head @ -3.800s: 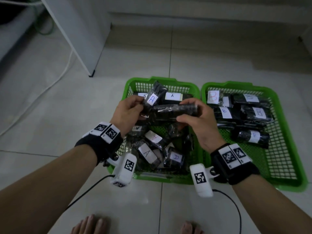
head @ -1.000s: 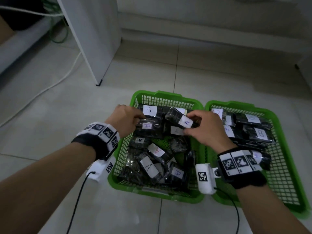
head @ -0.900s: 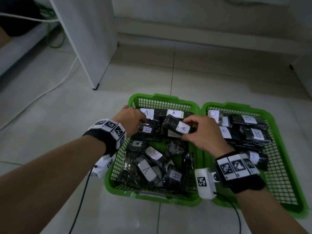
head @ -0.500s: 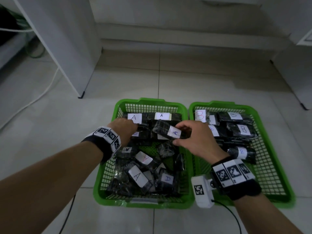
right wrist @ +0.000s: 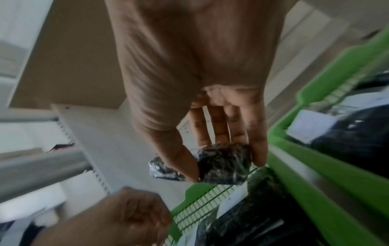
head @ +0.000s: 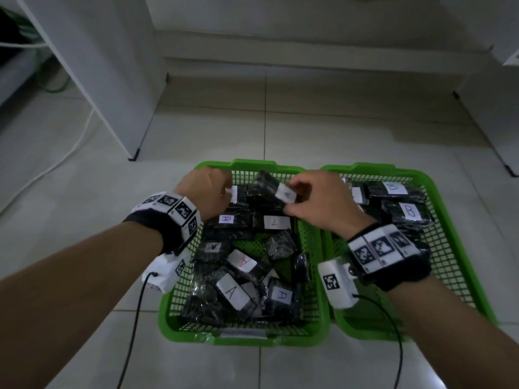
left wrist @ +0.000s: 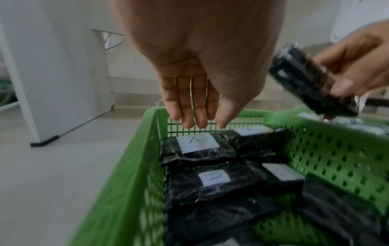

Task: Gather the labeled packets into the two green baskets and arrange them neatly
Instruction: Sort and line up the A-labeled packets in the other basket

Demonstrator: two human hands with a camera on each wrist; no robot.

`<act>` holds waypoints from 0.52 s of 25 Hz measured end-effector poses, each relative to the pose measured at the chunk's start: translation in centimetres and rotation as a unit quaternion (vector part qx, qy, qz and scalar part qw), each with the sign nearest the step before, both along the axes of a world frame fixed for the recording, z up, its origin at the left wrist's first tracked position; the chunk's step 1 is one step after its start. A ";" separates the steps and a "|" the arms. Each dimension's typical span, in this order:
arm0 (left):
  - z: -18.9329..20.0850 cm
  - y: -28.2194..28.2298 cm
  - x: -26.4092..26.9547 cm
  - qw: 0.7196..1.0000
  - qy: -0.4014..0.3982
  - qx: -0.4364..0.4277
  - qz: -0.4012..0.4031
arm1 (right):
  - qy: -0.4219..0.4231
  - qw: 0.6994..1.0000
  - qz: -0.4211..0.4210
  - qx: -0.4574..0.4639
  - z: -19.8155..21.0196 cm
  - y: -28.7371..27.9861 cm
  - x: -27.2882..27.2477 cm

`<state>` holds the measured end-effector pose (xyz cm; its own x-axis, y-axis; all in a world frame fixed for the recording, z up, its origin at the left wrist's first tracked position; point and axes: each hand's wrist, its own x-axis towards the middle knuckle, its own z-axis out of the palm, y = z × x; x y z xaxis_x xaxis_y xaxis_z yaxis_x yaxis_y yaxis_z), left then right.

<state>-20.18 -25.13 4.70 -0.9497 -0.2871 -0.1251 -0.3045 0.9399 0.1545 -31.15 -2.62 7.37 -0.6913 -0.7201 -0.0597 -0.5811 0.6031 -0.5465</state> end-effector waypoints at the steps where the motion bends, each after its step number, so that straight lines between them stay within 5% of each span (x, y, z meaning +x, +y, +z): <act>1: 0.1 0.0 -0.1 1.000 0.002 0.002 0.005 | 0.035 0.997 0.044 0.055 -0.1 -1.3 0.4; 6: -1.7 1.2 1.4 0.987 -0.137 -0.007 -0.082 | 0.189 0.933 0.179 0.247 -1.3 -4.2 2.2; 13: -1.8 1.1 2.1 0.988 -0.125 -0.008 -0.088 | 0.178 0.933 0.158 0.271 -0.7 -5.5 2.4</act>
